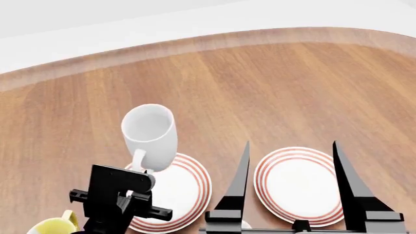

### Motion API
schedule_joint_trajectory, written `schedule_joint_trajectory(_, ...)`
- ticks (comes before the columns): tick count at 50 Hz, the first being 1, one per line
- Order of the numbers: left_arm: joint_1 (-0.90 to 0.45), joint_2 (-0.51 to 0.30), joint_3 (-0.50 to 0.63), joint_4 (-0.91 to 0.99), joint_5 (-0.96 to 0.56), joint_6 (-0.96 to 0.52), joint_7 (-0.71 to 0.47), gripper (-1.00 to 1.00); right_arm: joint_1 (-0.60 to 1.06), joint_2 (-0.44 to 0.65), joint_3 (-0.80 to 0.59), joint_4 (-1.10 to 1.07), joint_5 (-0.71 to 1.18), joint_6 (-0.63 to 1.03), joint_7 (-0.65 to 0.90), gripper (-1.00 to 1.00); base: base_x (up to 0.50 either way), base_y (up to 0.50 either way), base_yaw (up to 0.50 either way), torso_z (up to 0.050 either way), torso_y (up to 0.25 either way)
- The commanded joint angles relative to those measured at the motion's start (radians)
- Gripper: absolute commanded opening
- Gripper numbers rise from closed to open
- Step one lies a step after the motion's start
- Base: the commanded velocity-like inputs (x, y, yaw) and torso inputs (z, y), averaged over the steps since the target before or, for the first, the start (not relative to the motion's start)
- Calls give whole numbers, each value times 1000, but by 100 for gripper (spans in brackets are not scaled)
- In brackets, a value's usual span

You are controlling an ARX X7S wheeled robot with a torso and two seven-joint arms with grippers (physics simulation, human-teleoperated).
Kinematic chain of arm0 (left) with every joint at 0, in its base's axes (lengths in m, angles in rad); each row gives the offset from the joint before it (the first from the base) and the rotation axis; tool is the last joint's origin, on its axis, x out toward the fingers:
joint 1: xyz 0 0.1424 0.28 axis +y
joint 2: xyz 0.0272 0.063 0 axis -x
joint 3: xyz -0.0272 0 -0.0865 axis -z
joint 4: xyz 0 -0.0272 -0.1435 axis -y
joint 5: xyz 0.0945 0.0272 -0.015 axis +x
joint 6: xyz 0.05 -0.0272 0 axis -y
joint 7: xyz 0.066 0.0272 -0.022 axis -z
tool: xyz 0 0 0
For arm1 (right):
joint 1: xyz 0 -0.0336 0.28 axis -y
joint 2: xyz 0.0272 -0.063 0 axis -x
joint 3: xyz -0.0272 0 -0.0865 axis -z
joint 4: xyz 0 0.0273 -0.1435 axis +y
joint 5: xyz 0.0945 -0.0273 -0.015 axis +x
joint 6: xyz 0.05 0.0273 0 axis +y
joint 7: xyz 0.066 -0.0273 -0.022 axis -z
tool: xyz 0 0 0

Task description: Put the white mug on the left plate.

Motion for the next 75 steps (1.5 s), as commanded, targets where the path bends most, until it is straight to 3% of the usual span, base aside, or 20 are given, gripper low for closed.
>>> schedule_joint_trajectory(1, -9, 18, 11, -77, 9, 47, 9, -100, 1, 4, -5, 3, 2, -3, 4, 100, 0, 0, 0, 0, 0)
schedule_joint_trajectory(43, -57, 76, 72, -341, -55, 166, 64, -100, 6, 19, -10, 2, 19, -12, 22, 100, 0, 0, 0, 0, 0)
schedule_joint_trajectory(53, -77, 78, 173, -414, -159, 210, 57, -100, 4, 19, -12, 13, 23, -27, 21, 100, 0, 0, 0, 0, 1)
schedule_joint_trajectory(63, -97, 80, 398, -492, -376, 279, 45, -100, 0, 23, -11, 15, 25, -37, 23, 100, 0, 0, 0, 0, 0)
schedule_joint_trajectory(75, -104, 80, 533, -509, -501, 297, 34, -100, 6, 24, -16, 13, 31, -29, 30, 100, 0, 0, 0, 0, 1)
